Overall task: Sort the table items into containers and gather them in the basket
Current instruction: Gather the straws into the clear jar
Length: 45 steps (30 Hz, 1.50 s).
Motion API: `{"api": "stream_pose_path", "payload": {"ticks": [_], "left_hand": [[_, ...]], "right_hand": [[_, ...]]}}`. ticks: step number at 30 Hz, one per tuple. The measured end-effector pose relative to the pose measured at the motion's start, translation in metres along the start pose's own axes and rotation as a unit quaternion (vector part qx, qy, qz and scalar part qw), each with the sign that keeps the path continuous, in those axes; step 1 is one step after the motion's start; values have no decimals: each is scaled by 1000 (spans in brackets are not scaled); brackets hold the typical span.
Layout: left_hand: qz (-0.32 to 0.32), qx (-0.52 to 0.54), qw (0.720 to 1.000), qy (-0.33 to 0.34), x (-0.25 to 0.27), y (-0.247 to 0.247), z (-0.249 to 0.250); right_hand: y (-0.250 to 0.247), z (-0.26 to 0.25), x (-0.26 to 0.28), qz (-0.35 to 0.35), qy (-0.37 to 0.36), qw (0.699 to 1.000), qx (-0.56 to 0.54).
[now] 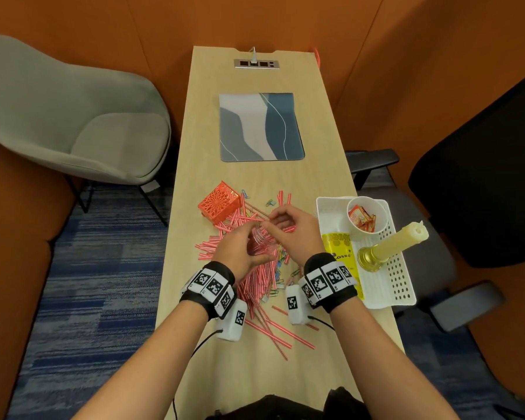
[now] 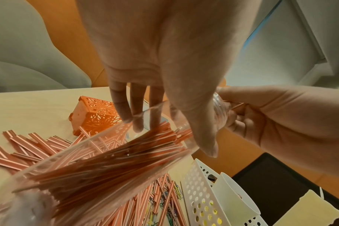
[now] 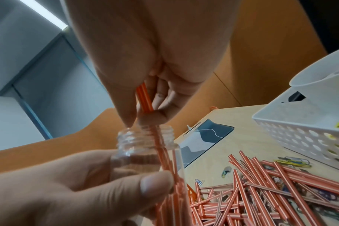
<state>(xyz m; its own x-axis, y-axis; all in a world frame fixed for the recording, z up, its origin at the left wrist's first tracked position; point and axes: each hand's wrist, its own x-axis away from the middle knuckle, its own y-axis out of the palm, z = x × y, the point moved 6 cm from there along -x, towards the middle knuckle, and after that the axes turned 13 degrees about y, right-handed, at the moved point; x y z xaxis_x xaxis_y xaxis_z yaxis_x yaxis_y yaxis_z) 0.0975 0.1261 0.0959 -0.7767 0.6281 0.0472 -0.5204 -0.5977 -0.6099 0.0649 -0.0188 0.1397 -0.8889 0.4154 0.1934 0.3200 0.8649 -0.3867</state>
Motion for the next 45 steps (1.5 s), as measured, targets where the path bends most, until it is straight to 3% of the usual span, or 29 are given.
{"api": "stream_pose_path", "payload": {"ticks": [5,9,12,14,17,19,21,23,26,30,37,45], "left_hand": [[9,24,1000,-9,-1,-3,-7],[6,39,999,-3,-6,-3,-10],[16,34,999,2,-8,-7,-11],[22,42,999,5,-6,-14,-14],[40,37,999,6,0,-29,-26],[60,44,997,-6,5,-39,-38],[77,50,996,-19,9,-47,-49],[88,50,994,-28,13,-53,-59],[94,50,994,-30,17,-58,-64],[86,53,994,-33,22,-57,-68],[84,60,994,-34,26,-51,-73],[79,59,995,-30,27,-50,-69]], "right_hand": [[-21,-3,-16,97,17,991,-95],[10,-2,-21,25,-2,999,29],[41,-10,-16,-19,-79,983,166],[45,-13,-19,-18,-105,983,148],[31,6,-32,81,-27,996,15],[35,40,-41,75,109,988,86],[54,79,-33,-39,247,923,291],[71,102,-17,-114,298,862,393],[91,111,-7,-106,277,858,419],[104,119,-12,-94,279,829,475],[112,107,-22,-84,294,842,445],[103,98,-28,-110,281,817,492]]}}
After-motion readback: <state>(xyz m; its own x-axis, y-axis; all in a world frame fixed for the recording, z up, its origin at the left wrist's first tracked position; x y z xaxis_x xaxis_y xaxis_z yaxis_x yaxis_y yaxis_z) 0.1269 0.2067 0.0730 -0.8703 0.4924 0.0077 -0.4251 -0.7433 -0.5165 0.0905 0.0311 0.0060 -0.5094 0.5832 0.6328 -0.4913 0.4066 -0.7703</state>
